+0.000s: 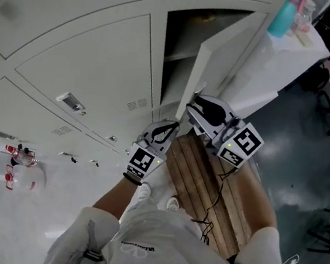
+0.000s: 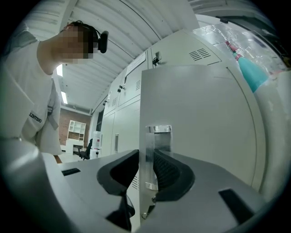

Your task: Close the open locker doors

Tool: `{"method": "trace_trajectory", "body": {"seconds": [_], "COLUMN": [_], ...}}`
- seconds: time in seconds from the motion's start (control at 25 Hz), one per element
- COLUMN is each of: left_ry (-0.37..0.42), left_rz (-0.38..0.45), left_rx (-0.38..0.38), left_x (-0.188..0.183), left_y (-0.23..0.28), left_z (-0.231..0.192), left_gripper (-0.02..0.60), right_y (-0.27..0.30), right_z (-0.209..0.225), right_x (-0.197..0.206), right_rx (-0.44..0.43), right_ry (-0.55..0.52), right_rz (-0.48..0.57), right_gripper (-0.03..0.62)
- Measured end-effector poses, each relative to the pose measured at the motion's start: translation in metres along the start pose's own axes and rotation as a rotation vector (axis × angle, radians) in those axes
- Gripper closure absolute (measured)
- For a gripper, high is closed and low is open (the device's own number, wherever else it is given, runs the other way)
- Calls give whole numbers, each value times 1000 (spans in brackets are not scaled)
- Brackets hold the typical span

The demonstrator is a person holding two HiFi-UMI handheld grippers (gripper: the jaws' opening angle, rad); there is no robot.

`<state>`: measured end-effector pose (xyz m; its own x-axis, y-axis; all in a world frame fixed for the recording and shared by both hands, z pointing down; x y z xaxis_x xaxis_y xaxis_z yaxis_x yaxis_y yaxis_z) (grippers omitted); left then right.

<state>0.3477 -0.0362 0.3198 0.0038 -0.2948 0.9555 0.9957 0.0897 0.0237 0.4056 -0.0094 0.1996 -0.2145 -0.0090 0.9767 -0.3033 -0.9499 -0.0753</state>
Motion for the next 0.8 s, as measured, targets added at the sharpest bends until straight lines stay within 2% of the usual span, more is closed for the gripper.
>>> {"method": "trace_trajectory", "body": {"seconds": [0.08, 0.24, 0.52, 0.8], "left_ry": [18, -16, -7, -22], "left_rz": [-12, -45, -91, -123], "left_rx": [-38, -136, -256, -315], "left_x": [-1, 5, 17, 25], "left_y": [2, 12, 24, 32], "left_z": [-4, -27, -58, -81], "left_gripper": [575, 575, 577, 577], "right_y": [12, 31, 61, 82], "right_z": [4, 15, 29, 41], "right_x": [0, -1, 0, -1], "right_rx": [4, 16, 75, 129], "right_ry": [-2, -18, -41, -42], "right_rz": [-2, -9, 18, 53], "right_gripper": [488, 530, 540, 542]}}
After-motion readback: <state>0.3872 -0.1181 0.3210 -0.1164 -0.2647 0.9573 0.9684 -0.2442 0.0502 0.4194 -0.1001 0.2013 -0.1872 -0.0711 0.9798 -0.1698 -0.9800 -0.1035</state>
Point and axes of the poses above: the fingertips, and each gripper's own axes: y forward along the fingers, z to its right, x out of its underside, the point moved 3 cm from there along -y, backward along the fingers, and after that the axes turned 11 degrees about y, right-handed, at the moved point
